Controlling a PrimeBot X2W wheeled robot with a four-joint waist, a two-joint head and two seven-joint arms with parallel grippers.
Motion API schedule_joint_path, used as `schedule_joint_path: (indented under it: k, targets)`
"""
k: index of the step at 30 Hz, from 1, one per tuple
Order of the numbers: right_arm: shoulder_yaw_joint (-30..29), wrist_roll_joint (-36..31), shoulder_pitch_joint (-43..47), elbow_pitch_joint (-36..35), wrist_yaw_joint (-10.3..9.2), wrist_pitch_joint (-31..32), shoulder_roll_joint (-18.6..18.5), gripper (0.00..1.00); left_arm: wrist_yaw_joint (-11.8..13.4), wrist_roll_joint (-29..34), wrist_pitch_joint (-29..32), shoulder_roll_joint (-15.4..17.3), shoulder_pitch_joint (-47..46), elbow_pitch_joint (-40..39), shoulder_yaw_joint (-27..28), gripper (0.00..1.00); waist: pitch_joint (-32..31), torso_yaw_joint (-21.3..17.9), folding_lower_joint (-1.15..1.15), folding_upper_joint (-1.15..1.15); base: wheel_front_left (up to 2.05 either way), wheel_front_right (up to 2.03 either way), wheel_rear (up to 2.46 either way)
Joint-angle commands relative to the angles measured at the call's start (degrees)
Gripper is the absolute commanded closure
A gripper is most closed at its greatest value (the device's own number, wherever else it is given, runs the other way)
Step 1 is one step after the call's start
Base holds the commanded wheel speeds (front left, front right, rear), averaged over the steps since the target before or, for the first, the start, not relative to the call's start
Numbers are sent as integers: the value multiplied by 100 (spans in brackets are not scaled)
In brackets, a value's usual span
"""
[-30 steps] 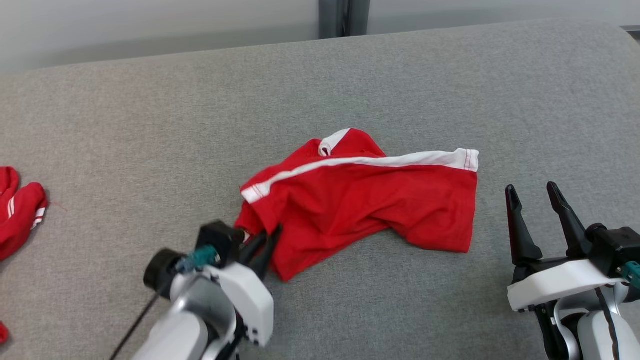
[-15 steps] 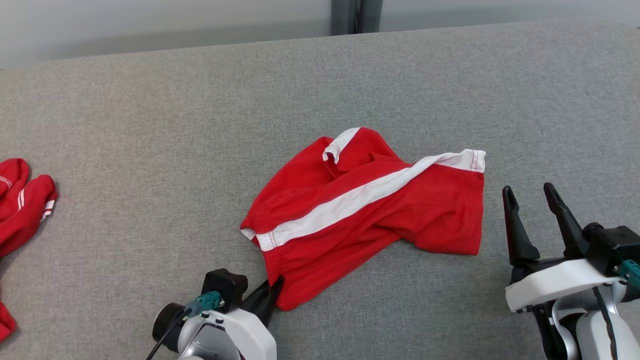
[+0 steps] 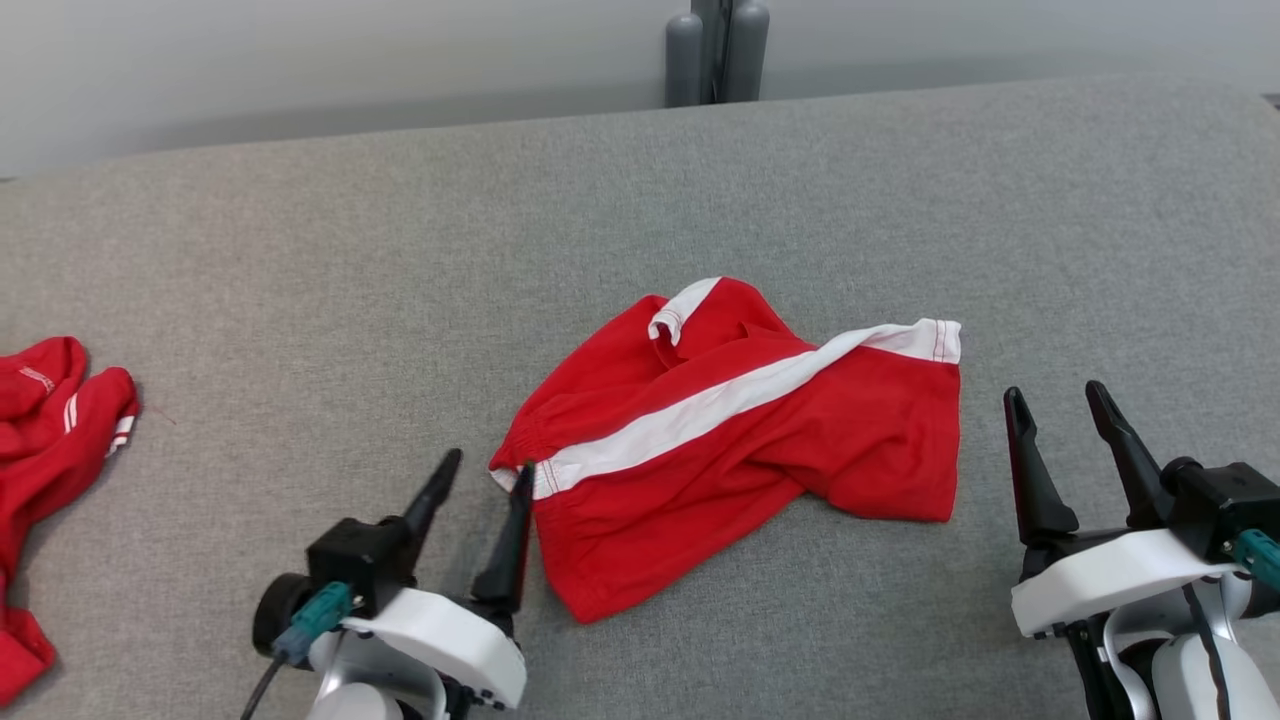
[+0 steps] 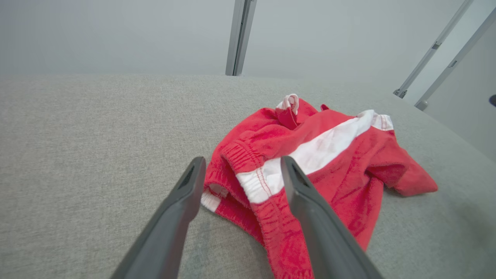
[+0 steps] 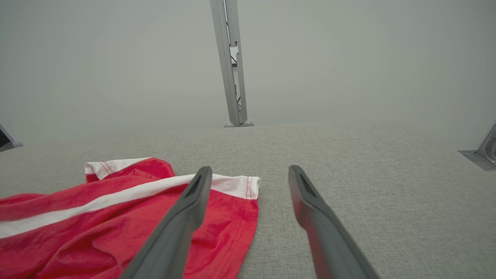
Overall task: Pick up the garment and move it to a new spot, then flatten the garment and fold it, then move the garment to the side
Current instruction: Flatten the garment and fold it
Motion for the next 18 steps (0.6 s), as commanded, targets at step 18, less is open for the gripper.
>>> schedule_joint_path:
  k: [18]
  targets:
    - [80, -161, 387, -104, 1, 192, -27, 0, 755, 316, -659, 635, 373, -139, 1019, 0, -534, 189, 0, 0, 0, 0, 0]
